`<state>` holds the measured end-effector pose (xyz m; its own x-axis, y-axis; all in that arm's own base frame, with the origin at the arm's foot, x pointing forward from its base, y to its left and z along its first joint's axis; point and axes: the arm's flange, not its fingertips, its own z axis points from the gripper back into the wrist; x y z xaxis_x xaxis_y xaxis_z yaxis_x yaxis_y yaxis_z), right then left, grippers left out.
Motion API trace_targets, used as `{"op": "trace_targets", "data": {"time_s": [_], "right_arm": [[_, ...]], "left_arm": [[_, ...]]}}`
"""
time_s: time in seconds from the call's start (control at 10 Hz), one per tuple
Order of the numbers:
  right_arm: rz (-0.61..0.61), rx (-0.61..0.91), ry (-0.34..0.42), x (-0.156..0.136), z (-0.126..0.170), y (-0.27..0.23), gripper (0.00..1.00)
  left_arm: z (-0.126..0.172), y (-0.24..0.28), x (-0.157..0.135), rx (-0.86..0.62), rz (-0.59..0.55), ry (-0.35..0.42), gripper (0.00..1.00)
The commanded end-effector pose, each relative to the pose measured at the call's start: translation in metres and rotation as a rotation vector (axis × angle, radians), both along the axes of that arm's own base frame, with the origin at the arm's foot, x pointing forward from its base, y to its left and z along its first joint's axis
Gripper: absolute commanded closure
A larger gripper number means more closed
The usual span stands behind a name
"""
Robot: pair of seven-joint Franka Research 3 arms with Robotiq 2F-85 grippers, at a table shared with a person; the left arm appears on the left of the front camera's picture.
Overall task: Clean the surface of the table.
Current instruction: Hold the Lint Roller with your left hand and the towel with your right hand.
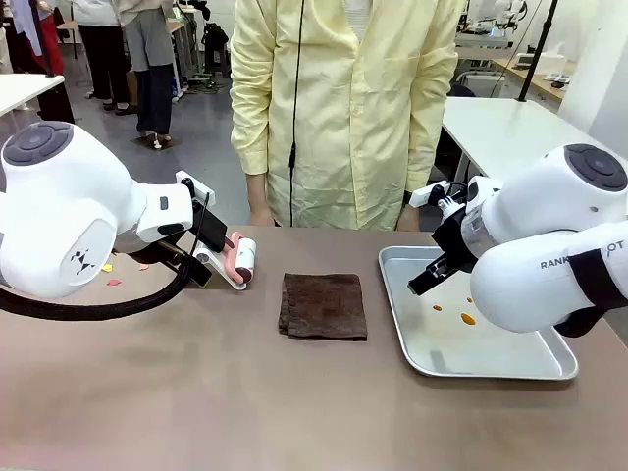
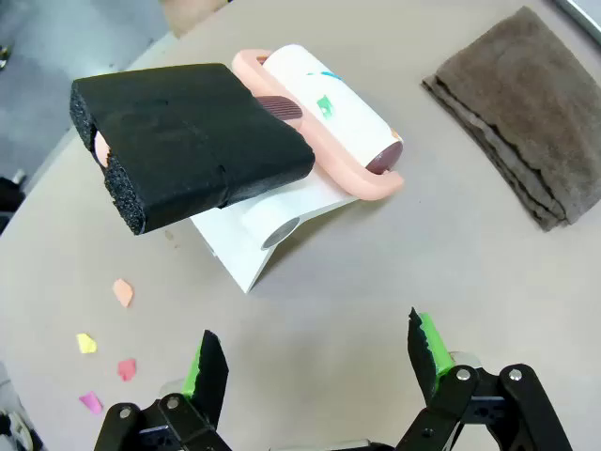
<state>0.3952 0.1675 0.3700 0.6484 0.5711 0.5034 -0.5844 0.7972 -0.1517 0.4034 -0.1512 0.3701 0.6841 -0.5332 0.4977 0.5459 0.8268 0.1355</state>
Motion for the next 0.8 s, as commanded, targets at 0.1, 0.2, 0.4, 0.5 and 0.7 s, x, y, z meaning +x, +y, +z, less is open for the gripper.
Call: {"op": "trace_targets", "data": {"time_s": [0.1, 0.2, 0.4, 0.5, 0.7], "right_arm": [[0.000, 0.000, 0.000, 0.0000, 0.0001, 0.0000, 0.00], [0.000, 0.000, 0.000, 0.0000, 0.0001, 0.0000, 0.00], [0.000, 0.000, 0.000, 0.0000, 0.0001, 0.0000, 0.00], [0.000, 0.000, 0.000, 0.0000, 0.0001, 0.0000, 0.00], [0.000, 0.000, 0.000, 0.0000, 0.0001, 0.0000, 0.00]], "left_arm": [[0.0001, 0.0000, 0.0000, 0.000, 0.000, 0.000, 0.00], [0.0001, 0.0000, 0.0000, 0.000, 0.000, 0.000, 0.00], [0.0001, 0.0000, 0.0000, 0.000, 0.000, 0.000, 0.00], [0.0001, 0.0000, 0.0000, 0.000, 0.000, 0.000, 0.00], [0.0001, 0.0000, 0.0000, 0.000, 0.000, 0.000, 0.00]]}}
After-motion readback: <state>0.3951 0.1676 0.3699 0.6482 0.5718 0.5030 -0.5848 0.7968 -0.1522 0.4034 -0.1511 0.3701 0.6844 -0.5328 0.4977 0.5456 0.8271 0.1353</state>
